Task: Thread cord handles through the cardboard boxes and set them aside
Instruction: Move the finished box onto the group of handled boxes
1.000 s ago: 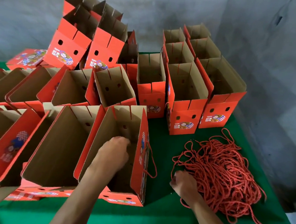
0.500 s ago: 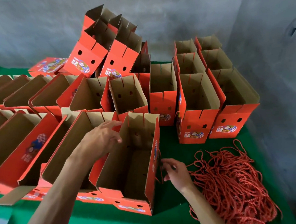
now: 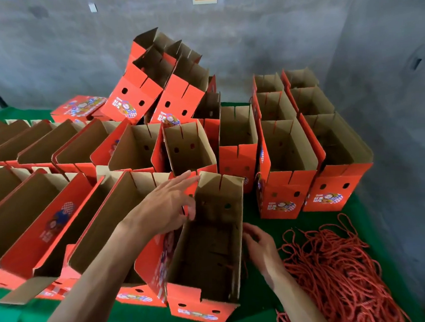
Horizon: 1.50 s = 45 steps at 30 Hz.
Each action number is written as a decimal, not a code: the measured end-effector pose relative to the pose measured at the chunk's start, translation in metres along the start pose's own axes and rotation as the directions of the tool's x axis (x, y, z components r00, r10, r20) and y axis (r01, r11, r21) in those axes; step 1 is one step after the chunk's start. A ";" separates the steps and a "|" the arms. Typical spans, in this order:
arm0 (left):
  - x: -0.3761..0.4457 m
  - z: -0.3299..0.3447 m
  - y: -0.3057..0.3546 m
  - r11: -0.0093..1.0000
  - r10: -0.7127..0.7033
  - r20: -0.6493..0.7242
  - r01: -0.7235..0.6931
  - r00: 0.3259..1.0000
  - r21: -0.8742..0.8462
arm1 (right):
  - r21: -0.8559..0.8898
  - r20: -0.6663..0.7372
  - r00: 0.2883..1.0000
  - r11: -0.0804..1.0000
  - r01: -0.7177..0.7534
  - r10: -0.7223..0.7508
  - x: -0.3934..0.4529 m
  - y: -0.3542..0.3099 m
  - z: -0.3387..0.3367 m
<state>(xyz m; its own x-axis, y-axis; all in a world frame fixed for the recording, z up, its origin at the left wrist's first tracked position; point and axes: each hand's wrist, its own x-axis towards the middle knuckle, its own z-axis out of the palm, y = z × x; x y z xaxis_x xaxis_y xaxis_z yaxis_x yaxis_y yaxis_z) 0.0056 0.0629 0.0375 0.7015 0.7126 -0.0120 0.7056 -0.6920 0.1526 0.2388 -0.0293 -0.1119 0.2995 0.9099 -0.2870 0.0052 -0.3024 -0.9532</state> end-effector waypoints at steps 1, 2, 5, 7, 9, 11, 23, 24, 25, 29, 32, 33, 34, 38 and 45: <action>0.002 -0.002 0.002 1.000 0.028 -0.004 -0.028 1.000 -0.006 | 0.011 0.001 1.000 1.000 0.004 -0.004 -0.002 0.000 -0.002; 0.005 -0.004 0.005 0.998 0.059 -0.014 -0.059 0.998 -0.016 | 0.022 0.001 1.000 1.000 0.010 -0.010 -0.003 0.000 -0.005; 0.014 -0.006 0.015 0.990 0.125 -0.043 -0.128 0.991 -0.054 | 0.051 0.002 1.000 0.999 -0.001 0.001 -0.004 -0.004 -0.014; 0.018 -0.007 0.021 0.986 0.145 -0.044 -0.148 0.988 -0.072 | 0.064 -0.006 1.000 0.998 0.012 -0.012 0.000 -0.009 -0.024; 0.020 -0.006 0.023 0.986 0.147 -0.042 -0.149 0.988 -0.071 | 0.119 -0.036 0.999 0.993 0.025 -0.021 0.005 -0.018 -0.040; 0.020 -0.003 0.023 0.990 0.137 -0.046 -0.139 0.989 -0.026 | 0.145 -0.101 0.995 0.989 0.015 -0.001 0.009 -0.028 -0.058; 0.033 0.012 0.080 0.997 0.044 -0.130 -0.051 0.991 -0.049 | 0.086 -0.475 0.879 0.991 0.101 -0.049 0.014 -0.018 -0.115; 0.036 0.013 0.088 0.997 0.045 -0.113 -0.053 0.993 -0.064 | 0.098 -0.448 0.893 0.991 0.096 -0.042 0.013 -0.016 -0.111; 0.038 0.015 0.094 0.996 0.045 -0.093 -0.053 0.995 -0.078 | 0.128 -0.420 0.907 0.988 0.091 -0.030 0.012 -0.013 -0.107; 0.042 0.023 0.112 0.987 0.000 -0.026 -0.004 1.000 -0.158 | 0.288 -0.293 0.956 0.953 0.098 -0.010 0.004 -0.006 -0.099; 0.040 0.029 0.115 0.983 -0.058 -0.013 0.055 0.998 -0.174 | 0.277 -0.195 0.980 0.956 0.097 -0.043 0.000 0.000 -0.097; 0.039 0.031 0.115 0.982 -0.067 -0.015 0.063 0.998 -0.176 | 0.288 -0.166 0.986 0.955 0.075 -0.027 0.000 0.002 -0.096; 0.038 0.032 0.115 0.982 -0.066 -0.011 0.063 0.998 -0.176 | 0.329 -0.137 0.991 0.943 0.043 0.003 0.000 0.004 -0.096; 0.033 0.035 0.120 0.989 -0.022 0.059 0.031 0.998 -0.143 | 0.519 -0.084 0.991 0.854 -0.046 0.104 -0.001 0.012 -0.096; 0.029 0.055 0.143 0.961 -0.017 0.122 0.050 0.992 -0.273 | 0.470 -0.073 0.993 0.881 -0.046 0.091 0.004 0.031 -0.094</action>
<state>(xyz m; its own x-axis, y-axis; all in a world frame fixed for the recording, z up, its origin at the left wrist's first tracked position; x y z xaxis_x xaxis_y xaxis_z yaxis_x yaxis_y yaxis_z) 0.1324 -0.0220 0.0047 0.6966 0.7047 -0.1347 0.6853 -0.5978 0.4160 0.3302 -0.0620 -0.1337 0.3672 0.8556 -0.3647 -0.4580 -0.1749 -0.8716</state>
